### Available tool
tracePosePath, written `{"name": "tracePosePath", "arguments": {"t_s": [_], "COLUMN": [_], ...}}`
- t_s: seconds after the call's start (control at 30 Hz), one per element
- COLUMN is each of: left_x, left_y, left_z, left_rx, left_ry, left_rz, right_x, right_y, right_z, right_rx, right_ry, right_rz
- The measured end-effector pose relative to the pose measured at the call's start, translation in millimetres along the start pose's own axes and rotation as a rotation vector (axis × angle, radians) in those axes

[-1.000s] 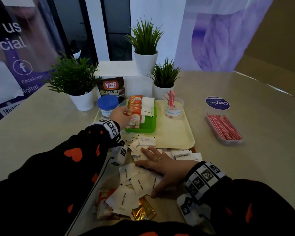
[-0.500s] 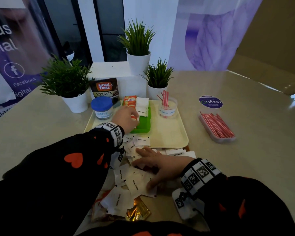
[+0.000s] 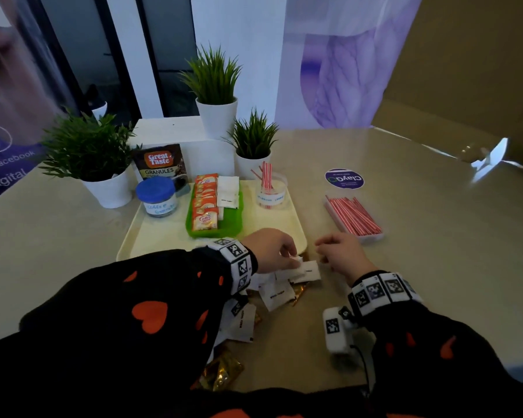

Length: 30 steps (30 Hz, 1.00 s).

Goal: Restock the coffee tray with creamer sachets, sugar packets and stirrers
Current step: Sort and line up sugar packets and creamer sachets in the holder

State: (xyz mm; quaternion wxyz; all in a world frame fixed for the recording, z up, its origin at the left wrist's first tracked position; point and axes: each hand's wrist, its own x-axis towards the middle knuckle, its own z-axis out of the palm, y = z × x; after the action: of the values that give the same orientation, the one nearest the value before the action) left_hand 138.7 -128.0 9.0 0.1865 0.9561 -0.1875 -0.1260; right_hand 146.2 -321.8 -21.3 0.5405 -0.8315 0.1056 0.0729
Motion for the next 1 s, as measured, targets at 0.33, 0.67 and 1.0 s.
{"name": "tracePosePath", "arguments": {"t_s": [0.33,0.67,1.0], "left_x": [-6.8,-21.7,-29.9], "left_y": [20.3,17.9,12.8], "left_z": [32.5,28.4,20.5], "left_rx": [0.344,0.302,0.174], "left_ry": [0.07,0.099,0.014], "left_rz": [-0.043,-0.015,-0.111], "right_x": [-6.9,-1.7,-13.8], "right_y": [21.5,20.7,10.8], "right_z": [6.8,13.9,-10.1], "right_rx": [-0.203,-0.356,0.217], "right_ry": [-0.132,-0.171,-0.111], "right_rz": [-0.053,-0.023,0.108]}}
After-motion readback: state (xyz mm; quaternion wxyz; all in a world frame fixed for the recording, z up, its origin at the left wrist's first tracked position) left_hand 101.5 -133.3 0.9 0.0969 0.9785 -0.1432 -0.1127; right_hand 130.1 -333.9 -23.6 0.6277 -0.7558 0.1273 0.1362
